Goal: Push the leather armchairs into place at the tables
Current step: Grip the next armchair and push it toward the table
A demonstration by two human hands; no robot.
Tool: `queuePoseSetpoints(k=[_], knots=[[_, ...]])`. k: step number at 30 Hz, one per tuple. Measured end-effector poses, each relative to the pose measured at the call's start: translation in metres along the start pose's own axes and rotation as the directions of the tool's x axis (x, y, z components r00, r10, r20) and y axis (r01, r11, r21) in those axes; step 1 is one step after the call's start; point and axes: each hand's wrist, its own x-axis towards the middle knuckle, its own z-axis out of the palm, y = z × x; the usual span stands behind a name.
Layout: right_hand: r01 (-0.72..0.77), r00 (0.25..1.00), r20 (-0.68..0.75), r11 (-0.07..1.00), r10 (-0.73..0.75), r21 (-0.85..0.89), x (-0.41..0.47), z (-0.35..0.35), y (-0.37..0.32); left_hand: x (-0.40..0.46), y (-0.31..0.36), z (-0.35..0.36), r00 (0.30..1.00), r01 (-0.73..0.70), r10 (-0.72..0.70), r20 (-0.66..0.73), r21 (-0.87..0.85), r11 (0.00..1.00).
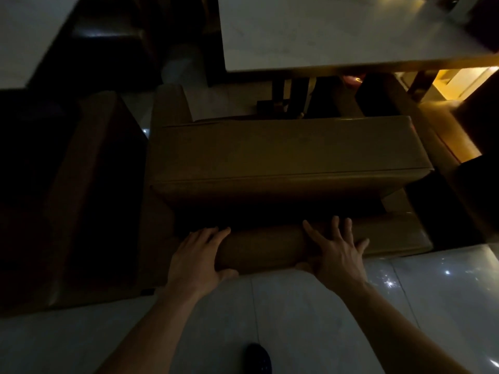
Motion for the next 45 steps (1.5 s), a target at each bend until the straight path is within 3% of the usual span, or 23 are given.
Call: queuePoseSetpoints(k=[8,26,45], knots=[[-0.021,0.999,-0.026,0.999,0.020,-0.029,-0.010,0.008,-0.012,-0.011,-0.009,0.001,0.995,-0.021,0.020,-0.093,-0.004,1.000],[0.030,0.999,0.021,0.997,-0.029,-0.065,-0.074,0.040,-0.087,-0.098,-0.083,0.005,0.997,0.042,-0.044,-0.068,-0.026,0.999],[0.021,0.999,0.050,0.995,-0.016,-0.097,-0.030,0.020,-0.113,-0.045,-0.105,-0.016,0.997,-0.010,0.008,-0.070,-0.027,1.000]])
